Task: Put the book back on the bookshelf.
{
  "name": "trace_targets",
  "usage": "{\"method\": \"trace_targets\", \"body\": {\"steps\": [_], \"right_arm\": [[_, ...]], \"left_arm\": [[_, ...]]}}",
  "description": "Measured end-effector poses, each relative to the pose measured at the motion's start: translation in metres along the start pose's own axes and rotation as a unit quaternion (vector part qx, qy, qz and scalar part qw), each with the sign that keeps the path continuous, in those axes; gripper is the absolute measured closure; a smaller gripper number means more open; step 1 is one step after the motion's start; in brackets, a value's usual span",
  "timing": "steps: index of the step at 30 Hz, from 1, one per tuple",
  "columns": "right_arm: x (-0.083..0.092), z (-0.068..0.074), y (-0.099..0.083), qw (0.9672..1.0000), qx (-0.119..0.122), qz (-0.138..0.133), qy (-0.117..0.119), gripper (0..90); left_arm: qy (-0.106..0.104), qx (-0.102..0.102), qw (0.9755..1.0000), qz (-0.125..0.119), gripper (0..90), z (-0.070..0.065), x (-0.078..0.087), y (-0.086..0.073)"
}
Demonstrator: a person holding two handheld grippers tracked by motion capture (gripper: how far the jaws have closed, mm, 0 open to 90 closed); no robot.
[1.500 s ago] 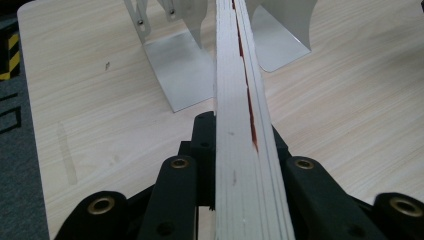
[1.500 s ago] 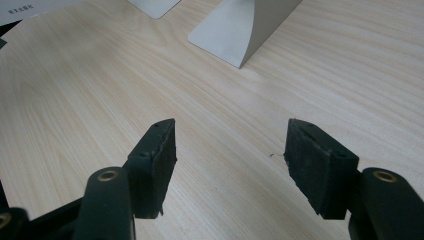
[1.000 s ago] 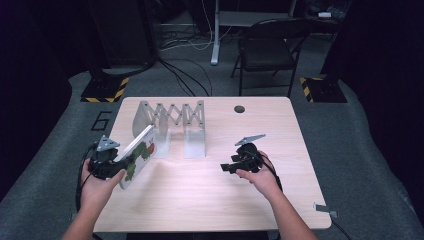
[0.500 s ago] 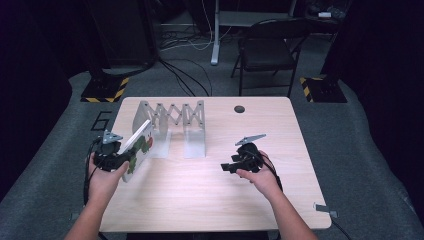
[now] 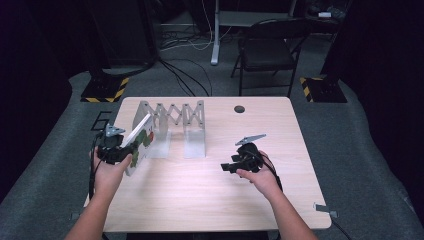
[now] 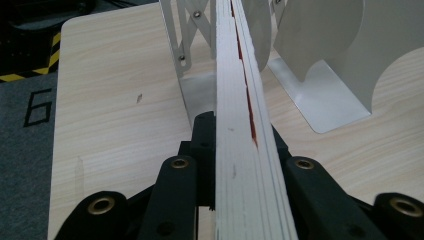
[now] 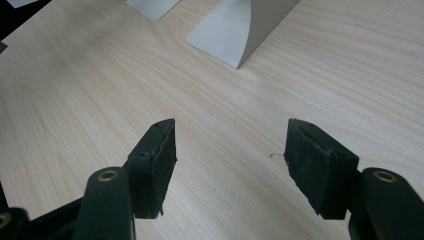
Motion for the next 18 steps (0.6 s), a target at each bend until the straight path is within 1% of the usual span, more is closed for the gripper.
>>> {"method": "trace_targets", "body": {"steps": [1, 3, 5, 6, 7, 8, 11, 12, 13, 14, 15, 16, 18], "right_arm": [[0.0, 0.0, 0.0, 1.0, -0.002, 0.002, 0.001, 37.2], [0.0, -0.002, 0.001, 1.0, 0.007, -0.003, -0.001, 37.2], [0.0, -0.001, 0.0, 1.0, 0.003, 0.0, -0.001, 37.2], [0.0, -0.001, 0.001, 1.0, 0.006, -0.003, -0.001, 37.2], [0.0, -0.001, 0.001, 1.0, 0.004, -0.003, 0.001, 37.2], [0.0, 0.0, 0.0, 1.0, -0.004, 0.002, 0.002, 37.2], [0.0, 0.0, 0.0, 1.0, 0.0, 0.001, 0.001, 37.2], [0.0, 0.0, 0.0, 1.0, -0.001, 0.001, 0.003, 37.2], [0.0, -0.001, 0.001, 1.0, 0.006, -0.004, 0.0, 37.2], [0.0, -0.001, 0.0, 1.0, 0.002, -0.002, 0.001, 37.2], [0.0, -0.001, 0.0, 1.0, 0.002, -0.002, 0.002, 37.2], [0.0, -0.001, 0.0, 1.0, 0.001, -0.003, 0.002, 37.2], [0.0, -0.002, 0.001, 1.0, 0.001, -0.003, 0.002, 37.2]], "left_arm": [[0.001, 0.0, 1.0, 0.0, 75.7, 0.0, -0.001, 0.002], [0.004, -0.001, 1.0, -0.001, 75.7, -0.002, -0.003, 0.005], [0.008, -0.002, 1.0, -0.003, 75.7, -0.003, -0.006, 0.007], [0.009, -0.001, 1.0, 0.0, 75.7, -0.004, -0.007, 0.008], [0.012, 0.0, 0.9999, -0.002, 75.7, -0.005, -0.009, 0.01], [0.013, -0.001, 0.9999, 0.0, 75.7, -0.005, -0.01, 0.01], [0.018, 0.003, 0.9998, -0.001, 75.7, -0.007, -0.016, 0.012], [0.021, -0.002, 0.9998, 0.004, 75.7, -0.007, -0.017, 0.012], [0.022, 0.003, 0.9997, 0.002, 75.7, -0.007, -0.019, 0.013], [0.024, 0.005, 0.9997, 0.003, 75.7, -0.007, -0.021, 0.013], [0.025, 0.008, 0.9997, 0.004, 75.7, -0.007, -0.022, 0.013], [0.025, 0.015, 0.9996, 0.0, 75.7, -0.008, -0.024, 0.014], [0.026, 0.014, 0.9996, -0.001, 75.7, -0.007, -0.026, 0.016]]}}
Point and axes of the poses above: each handheld gripper's, and its own axes: x roughly backward along the jaws, y roughly out of its top, z roughly to its left, the point moved 8 cm from there along -x, roughly forward along the jaws, and after that the axes turned 8 degrees about z, right-handed, at the moved point
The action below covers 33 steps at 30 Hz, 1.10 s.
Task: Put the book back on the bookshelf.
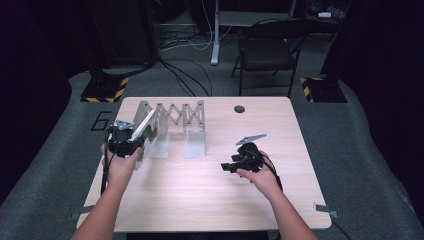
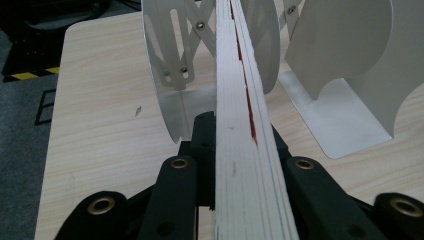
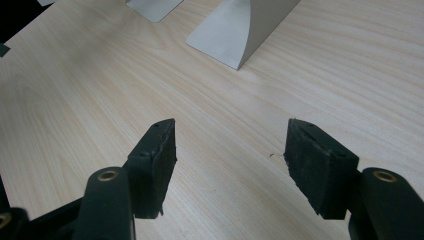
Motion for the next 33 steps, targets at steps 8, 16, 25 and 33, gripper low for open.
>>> {"method": "trace_targets", "body": {"steps": [8, 16, 25, 33], "right_arm": [[0.001, 0.0, 0.0, 1.0, -0.003, -0.002, 0.003, 37.2], [0.004, 0.0, 0.002, 0.9999, -0.009, -0.009, 0.01, 37.2], [0.005, -0.002, 0.002, 0.9997, -0.016, -0.013, 0.01, 37.2], [0.008, -0.005, 0.003, 0.9995, -0.023, -0.02, 0.011, 37.2]], "left_arm": [[0.01, 0.003, 0.9999, 0.002, 75.7, -0.002, -0.009, 0.002], [0.019, 0.006, 0.9998, 0.009, 75.7, -0.005, -0.016, 0.0], [0.027, 0.012, 0.9993, 0.022, 75.7, -0.006, -0.029, -0.006], [0.034, 0.017, 0.9991, 0.019, 75.7, -0.006, -0.032, -0.008]]}}
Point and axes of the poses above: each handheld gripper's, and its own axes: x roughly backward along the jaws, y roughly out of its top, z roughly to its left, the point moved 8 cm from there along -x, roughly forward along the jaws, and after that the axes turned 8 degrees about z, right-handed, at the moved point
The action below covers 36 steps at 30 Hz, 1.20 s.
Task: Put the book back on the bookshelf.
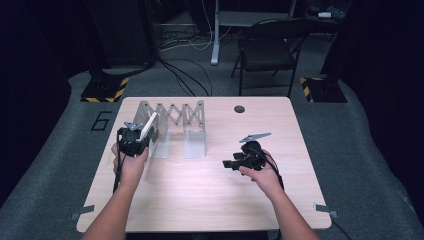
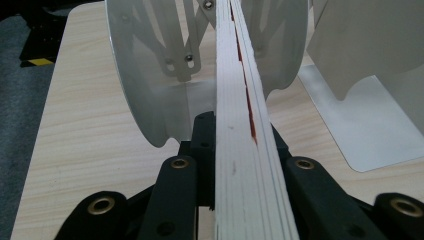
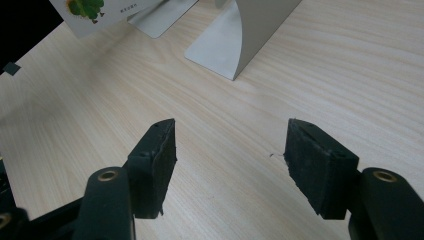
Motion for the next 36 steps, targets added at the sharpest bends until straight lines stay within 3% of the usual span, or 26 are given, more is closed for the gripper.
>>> {"method": "trace_targets", "body": {"steps": [8, 10, 13, 16, 19, 25, 36], "right_arm": [[0.001, -0.001, 0.001, 1.0, 0.001, -0.005, -0.002, 37.2], [0.001, -0.001, 0.001, 1.0, -0.003, -0.003, -0.002, 37.3], [0.001, -0.003, 0.0, 1.0, -0.001, -0.003, -0.002, 37.2], [0.001, -0.003, 0.0, 1.0, -0.004, -0.004, -0.003, 37.2], [0.001, -0.004, 0.0, 1.0, -0.004, -0.004, -0.004, 37.3], [0.0, -0.003, 0.0, 1.0, -0.006, -0.002, -0.004, 37.3], [0.001, -0.004, 0.0, 1.0, -0.007, -0.005, -0.005, 37.3]], "left_arm": [[0.02, -0.009, 0.9997, 0.003, 75.4, -0.002, -0.007, -0.003], [0.027, -0.018, 0.9994, 0.014, 75.4, -0.002, -0.01, -0.005], [0.031, -0.012, 0.9992, 0.021, 75.3, 0.0, -0.014, -0.008], [0.034, -0.015, 0.9987, 0.034, 75.1, 0.002, -0.017, -0.012], [0.031, -0.003, 0.999, 0.032, 75.1, 0.001, -0.017, -0.011], [0.038, -0.023, 0.9984, 0.036, 75.0, -0.002, -0.017, -0.011], [0.035, -0.027, 0.9984, 0.036, 71.3, -0.004, -0.017, -0.012]]}}
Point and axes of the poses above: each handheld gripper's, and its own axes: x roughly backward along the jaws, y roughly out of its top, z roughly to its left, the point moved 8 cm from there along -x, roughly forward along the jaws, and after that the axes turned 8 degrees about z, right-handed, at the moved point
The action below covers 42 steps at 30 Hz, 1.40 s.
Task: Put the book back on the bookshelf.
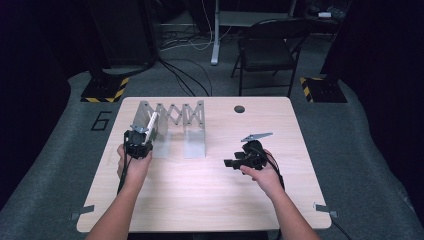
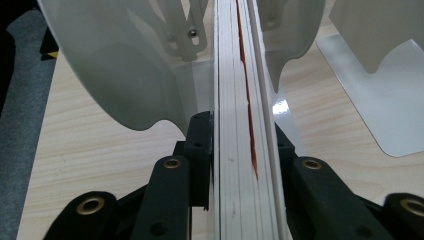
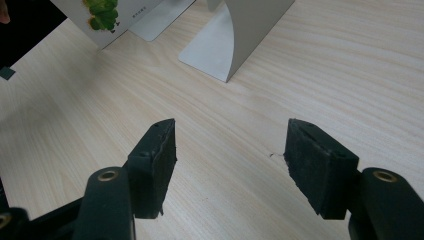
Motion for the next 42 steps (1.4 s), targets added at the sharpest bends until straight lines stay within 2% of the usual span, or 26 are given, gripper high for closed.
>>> {"method": "trace_targets", "body": {"steps": [4, 8, 9, 11, 17, 22, 25, 35, 38, 39, 40, 41, 42], "right_arm": [[0.0, 0.0, 0.0, 1.0, 0.001, 0.0, 0.0, 37.2], [-0.001, 0.001, 0.0, 1.0, -0.001, 0.003, -0.001, 37.3], [-0.001, 0.0, -0.001, 1.0, 0.0, 0.003, -0.002, 37.3], [-0.001, 0.0, 0.0, 1.0, 0.0, 0.003, -0.002, 37.2], [0.0, 0.0, 0.001, 1.0, 0.008, 0.002, -0.006, 37.2], [0.001, 0.002, 0.001, 0.9999, 0.009, 0.001, -0.008, 37.2], [0.003, 0.002, 0.002, 0.9998, 0.015, -0.001, -0.009, 37.2], [0.004, 0.002, 0.002, 0.9999, 0.011, -0.003, -0.008, 37.2], [0.004, 0.002, 0.002, 0.9999, 0.011, -0.002, -0.008, 37.2], [0.004, 0.002, 0.002, 0.9999, 0.012, -0.002, -0.008, 37.2], [0.004, 0.003, 0.002, 0.9999, 0.011, -0.002, -0.008, 37.2], [0.004, 0.003, 0.002, 0.9999, 0.012, -0.002, -0.008, 37.2], [0.004, 0.003, 0.002, 0.9999, 0.012, -0.002, -0.008, 37.2]], "left_arm": [[-0.004, 0.005, 0.9999, -0.009, 69.3, -0.003, -0.001, 0.001], [-0.011, 0.002, 0.9999, -0.006, 65.7, -0.003, 0.001, 0.001], [-0.015, 0.011, 0.9998, -0.012, 64.9, -0.003, 0.001, 0.002], [-0.019, 0.013, 0.9996, -0.016, 62.0, -0.004, 0.002, 0.003], [-0.029, 0.012, 0.9992, -0.024, 58.3, -0.009, 0.006, 0.004], [-0.028, 0.006, 0.9992, -0.026, 56.3, -0.014, 0.007, 0.004], [-0.025, 0.007, 0.9993, -0.027, 54.9, -0.012, 0.007, 0.004], [-0.017, 0.004, 0.9994, -0.029, 50.0, -0.007, 0.011, 0.002], [-0.011, -0.002, 0.9996, -0.027, 51.2, -0.004, 0.014, 0.0], [-0.011, 0.004, 0.9995, -0.028, 54.6, -0.003, 0.014, 0.0], [-0.011, 0.001, 0.9996, -0.027, 56.4, -0.001, 0.015, -0.001], [-0.018, 0.006, 0.9994, -0.03, 63.4, -0.002, 0.015, -0.001], [-0.008, 0.003, 0.9996, -0.028, 69.2, 0.001, 0.015, -0.002]]}}
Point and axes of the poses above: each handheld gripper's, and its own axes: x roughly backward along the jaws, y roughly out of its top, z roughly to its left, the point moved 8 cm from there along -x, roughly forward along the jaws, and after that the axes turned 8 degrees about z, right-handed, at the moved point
